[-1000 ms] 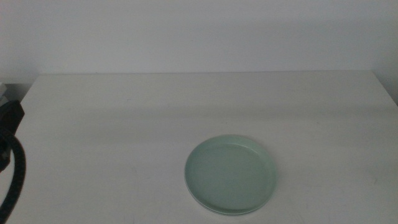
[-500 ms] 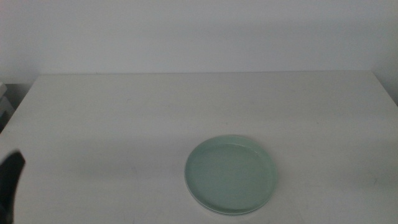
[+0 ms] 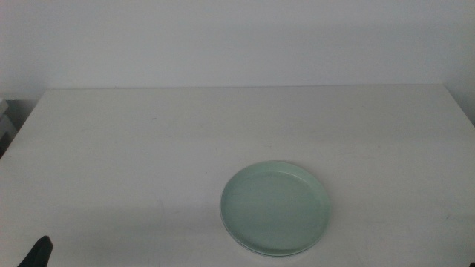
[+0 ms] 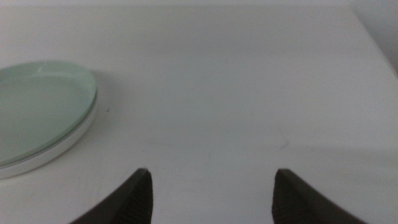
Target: Stack the three bowls on top of each other.
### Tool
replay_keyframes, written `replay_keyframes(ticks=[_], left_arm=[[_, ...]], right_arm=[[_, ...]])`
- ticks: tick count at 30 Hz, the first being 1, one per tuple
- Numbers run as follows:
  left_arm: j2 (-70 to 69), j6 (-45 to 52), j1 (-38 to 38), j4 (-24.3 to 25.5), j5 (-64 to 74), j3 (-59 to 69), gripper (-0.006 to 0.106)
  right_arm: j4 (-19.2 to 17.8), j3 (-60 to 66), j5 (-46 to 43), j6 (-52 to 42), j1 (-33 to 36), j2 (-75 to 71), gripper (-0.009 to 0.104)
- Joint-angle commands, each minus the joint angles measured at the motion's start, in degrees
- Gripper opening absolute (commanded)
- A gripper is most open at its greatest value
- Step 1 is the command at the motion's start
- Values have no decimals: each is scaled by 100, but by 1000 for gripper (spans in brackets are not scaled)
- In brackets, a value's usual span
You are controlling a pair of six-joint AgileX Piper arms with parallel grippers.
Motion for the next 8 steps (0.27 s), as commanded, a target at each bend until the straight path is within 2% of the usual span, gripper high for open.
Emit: replay_keyframes(ticks=[1, 8], left_arm=[[-64, -60, 11, 110, -435, -19, 86], [-64, -60, 11, 158, -403, -19, 86]], right_arm=[[-81, -3, -464, -54, -43, -155, 49], [-79, -3, -448, -54, -43, -155, 49]])
